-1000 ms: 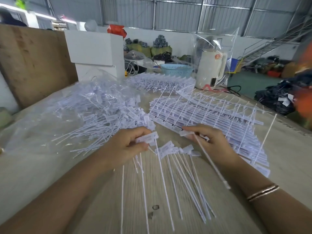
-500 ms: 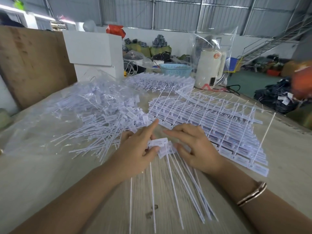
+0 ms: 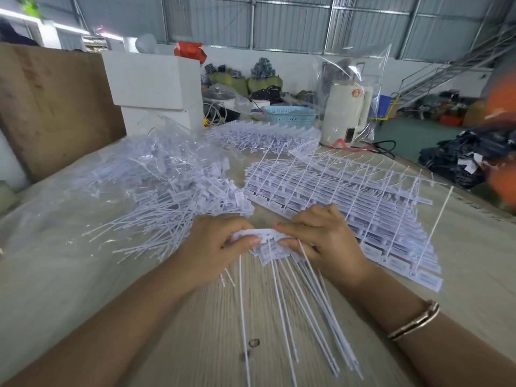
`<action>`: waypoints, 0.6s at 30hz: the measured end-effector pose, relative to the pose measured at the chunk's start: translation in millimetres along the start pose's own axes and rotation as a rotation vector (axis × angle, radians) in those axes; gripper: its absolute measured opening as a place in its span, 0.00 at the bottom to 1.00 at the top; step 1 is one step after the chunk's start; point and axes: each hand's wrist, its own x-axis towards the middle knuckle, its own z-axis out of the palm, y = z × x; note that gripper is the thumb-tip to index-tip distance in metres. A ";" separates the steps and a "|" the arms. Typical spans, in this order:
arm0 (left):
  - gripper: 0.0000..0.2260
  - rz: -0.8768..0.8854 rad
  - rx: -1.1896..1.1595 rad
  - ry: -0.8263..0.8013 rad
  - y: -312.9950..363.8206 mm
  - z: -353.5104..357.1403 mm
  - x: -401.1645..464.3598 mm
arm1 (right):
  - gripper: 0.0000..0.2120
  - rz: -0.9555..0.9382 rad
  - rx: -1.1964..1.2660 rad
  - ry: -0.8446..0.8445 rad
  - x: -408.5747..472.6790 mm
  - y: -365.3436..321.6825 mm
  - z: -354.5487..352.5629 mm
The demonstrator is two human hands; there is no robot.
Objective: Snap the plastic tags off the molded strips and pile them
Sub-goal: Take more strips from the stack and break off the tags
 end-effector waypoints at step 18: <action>0.09 -0.210 -0.221 -0.120 11.6 -3.1 -5.3 | 0.20 0.235 0.388 -0.292 -10.5 7.6 12.6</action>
